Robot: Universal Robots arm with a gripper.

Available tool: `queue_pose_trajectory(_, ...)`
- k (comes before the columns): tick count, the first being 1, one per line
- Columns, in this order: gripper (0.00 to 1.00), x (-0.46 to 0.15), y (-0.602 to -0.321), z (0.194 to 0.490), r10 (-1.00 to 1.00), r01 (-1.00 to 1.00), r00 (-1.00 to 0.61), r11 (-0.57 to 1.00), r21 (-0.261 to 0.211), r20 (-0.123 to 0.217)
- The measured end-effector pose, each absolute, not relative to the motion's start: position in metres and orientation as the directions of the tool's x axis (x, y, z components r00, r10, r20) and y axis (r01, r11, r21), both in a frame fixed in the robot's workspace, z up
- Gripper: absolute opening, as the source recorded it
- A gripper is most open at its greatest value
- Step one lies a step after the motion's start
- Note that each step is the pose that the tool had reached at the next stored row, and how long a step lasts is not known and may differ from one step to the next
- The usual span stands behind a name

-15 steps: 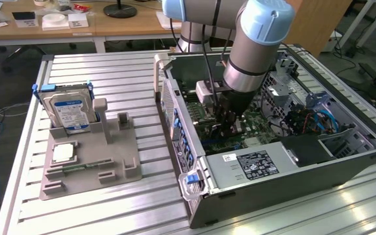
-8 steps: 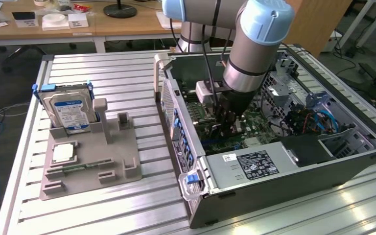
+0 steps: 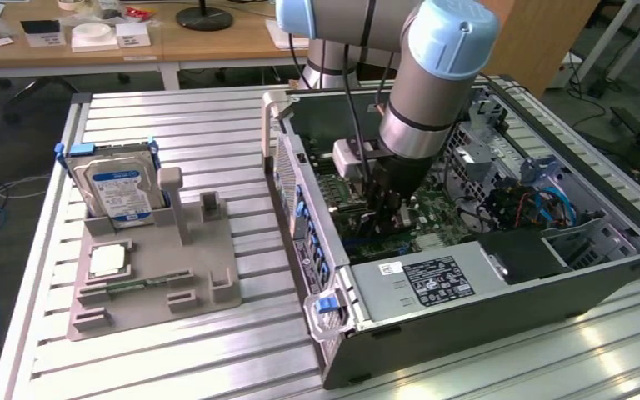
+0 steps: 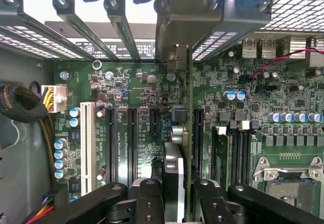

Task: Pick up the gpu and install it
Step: 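Insert the gpu into the slot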

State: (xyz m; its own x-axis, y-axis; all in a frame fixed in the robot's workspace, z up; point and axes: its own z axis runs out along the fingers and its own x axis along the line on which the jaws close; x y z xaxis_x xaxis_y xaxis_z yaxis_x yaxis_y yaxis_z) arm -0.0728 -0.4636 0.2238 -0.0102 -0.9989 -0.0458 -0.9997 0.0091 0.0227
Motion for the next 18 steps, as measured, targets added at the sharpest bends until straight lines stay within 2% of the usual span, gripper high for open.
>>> queue_pose_trajectory(18,0.28,-0.073,-0.4631,0.2236,-0.999,-1.0,-0.01,0.009,0.01,-0.046)
